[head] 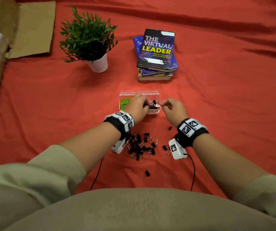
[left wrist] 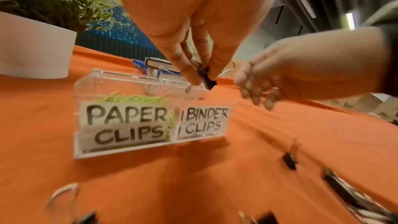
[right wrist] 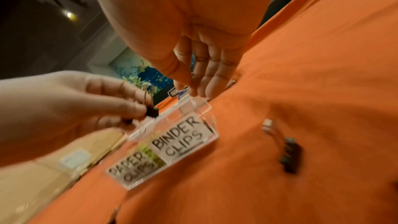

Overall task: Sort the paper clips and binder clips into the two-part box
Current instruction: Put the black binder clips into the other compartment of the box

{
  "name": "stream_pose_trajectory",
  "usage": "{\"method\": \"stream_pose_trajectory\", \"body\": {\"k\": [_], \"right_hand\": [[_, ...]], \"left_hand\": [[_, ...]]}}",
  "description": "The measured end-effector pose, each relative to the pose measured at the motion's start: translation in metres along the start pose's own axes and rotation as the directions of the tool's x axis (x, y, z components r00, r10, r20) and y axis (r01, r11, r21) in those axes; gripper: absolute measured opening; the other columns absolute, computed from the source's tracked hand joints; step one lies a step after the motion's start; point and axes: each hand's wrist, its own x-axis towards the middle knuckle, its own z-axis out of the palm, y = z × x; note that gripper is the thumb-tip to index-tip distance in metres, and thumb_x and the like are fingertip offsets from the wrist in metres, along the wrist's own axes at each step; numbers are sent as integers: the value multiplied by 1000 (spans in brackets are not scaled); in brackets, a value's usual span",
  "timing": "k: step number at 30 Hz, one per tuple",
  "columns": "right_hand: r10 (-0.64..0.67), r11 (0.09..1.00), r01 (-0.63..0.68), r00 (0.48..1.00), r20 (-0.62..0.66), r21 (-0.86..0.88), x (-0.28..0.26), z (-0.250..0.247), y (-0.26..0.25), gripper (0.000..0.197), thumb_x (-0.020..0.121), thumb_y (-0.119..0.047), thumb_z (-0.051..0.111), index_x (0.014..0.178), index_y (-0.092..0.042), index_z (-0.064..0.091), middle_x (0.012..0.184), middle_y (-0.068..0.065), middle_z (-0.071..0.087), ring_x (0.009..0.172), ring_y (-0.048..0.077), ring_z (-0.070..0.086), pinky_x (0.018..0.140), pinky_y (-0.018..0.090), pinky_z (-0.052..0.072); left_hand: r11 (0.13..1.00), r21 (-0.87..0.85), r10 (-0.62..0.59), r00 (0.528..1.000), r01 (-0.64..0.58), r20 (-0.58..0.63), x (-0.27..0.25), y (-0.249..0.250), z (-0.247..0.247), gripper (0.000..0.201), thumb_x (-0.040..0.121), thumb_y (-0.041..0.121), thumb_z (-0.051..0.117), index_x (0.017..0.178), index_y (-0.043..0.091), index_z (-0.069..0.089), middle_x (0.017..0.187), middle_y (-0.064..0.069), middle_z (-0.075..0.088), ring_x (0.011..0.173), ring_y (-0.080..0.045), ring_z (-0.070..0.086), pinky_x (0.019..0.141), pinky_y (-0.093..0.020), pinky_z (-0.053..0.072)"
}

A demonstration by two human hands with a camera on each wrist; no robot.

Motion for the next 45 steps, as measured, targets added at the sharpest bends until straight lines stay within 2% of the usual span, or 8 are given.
{"method": "stream_pose_trajectory", "body": {"k": [4, 8, 11, 18, 25, 34, 39, 45], "right_hand": [[25, 990, 17, 957, 288, -143, -28, 10, 21, 19, 83, -7, 53, 93, -16, 66, 89, 3, 69, 79, 17, 62, 73, 27, 50], [-104, 894, 311, 845, 525, -322, -52, 24, 28, 30, 78, -15, 61, 108, -11, 61, 109, 7, 61, 103, 22, 55, 92, 32, 46], [-155, 804, 448, 793, 589, -391, -64, 34, 32, 41, 75, -24, 65, 112, -9, 56, 111, 7, 52, 106, 24, 46, 93, 37, 43], [-220, 743, 552, 735, 642, -378, -81, 39, 42, 38, 78, -21, 60, 114, -10, 59, 121, 11, 50, 107, 29, 44, 95, 40, 40], [-181, 808, 447, 808, 562, -384, -89, 41, 43, 25, 85, -9, 48, 107, -4, 57, 110, 13, 50, 106, 30, 46, 92, 41, 42], [-144, 794, 432, 817, 558, -428, -93, 46, 46, 31, 85, -21, 63, 112, -8, 54, 118, 6, 46, 111, 23, 41, 96, 32, 37], [-155, 863, 385, 819, 553, -327, -89, 44, 47, 20, 82, -18, 65, 97, -10, 56, 102, 5, 55, 98, 21, 47, 80, 23, 32], [70, 997, -64, 944, 323, -31, -55, 27, 35, 22, 72, -16, 77, 76, -20, 57, 69, -5, 59, 62, 10, 52, 59, 25, 41]], "left_hand": [[999, 44, -28, 999, 27, 16, 23, 5, 2, 11, 87, 8, 58, 96, 10, 64, 107, -8, 53, 95, -22, 56, 85, -27, 44], [991, 112, 71, 996, -76, 45, 16, 5, 8, 16, 89, 13, 58, 103, 10, 63, 112, -8, 55, 104, -23, 54, 92, -31, 43], [966, 184, 170, 982, -183, 83, -11, 0, 14, 16, 85, 15, 58, 100, 15, 62, 108, -4, 55, 107, -22, 50, 94, -36, 44], [923, 302, 92, 898, -239, 429, -68, -29, 43, 36, 83, 23, 62, 117, 13, 57, 116, -7, 50, 115, -25, 47, 98, -34, 40], [923, 311, 85, 907, -228, 413, -76, -30, 48, 20, 85, 11, 58, 105, 6, 58, 108, -14, 51, 106, -31, 51, 89, -39, 39], [946, 288, 41, 936, -148, 349, -78, -40, 48, 24, 87, 4, 52, 111, 4, 53, 112, -14, 50, 108, -31, 49, 91, -40, 42], [944, 300, 26, 935, -140, 355, -79, -41, 47, 21, 87, 3, 51, 107, 6, 55, 108, -13, 46, 105, -29, 47, 88, -39, 42], [971, 235, -43, 951, -31, 306, -74, -43, 38, 16, 87, 12, 61, 103, 8, 59, 109, -9, 54, 104, -28, 53, 90, -36, 44]]}}
